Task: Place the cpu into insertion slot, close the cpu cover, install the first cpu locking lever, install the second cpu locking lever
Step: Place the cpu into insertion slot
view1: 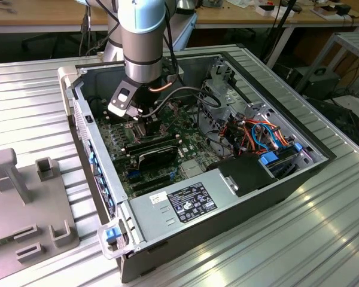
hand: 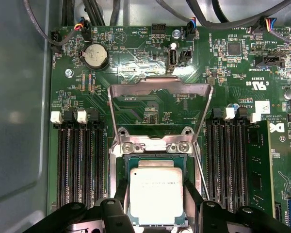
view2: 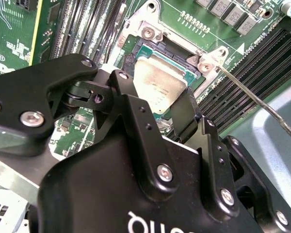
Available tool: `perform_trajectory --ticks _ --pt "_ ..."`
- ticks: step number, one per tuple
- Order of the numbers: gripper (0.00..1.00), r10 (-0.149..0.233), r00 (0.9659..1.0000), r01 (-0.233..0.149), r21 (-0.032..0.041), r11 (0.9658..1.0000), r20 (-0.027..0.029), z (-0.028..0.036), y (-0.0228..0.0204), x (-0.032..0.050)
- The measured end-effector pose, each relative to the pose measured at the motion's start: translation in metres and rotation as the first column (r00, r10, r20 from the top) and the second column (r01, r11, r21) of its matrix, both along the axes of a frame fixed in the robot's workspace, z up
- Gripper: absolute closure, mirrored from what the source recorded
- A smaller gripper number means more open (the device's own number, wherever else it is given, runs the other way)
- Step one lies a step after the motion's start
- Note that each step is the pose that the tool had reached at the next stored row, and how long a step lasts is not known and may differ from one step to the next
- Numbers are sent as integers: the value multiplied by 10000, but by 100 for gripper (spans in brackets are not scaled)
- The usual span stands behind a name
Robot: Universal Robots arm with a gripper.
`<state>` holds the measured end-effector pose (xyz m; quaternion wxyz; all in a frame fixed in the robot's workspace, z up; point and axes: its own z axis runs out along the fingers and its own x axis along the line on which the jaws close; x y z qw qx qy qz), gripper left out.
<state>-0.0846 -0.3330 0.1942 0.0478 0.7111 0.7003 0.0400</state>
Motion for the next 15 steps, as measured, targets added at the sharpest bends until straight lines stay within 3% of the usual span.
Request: perform_trajectory --ticks 15 --pt "45 -1 10000 1 -2 10000 -1 -3 -1 6"
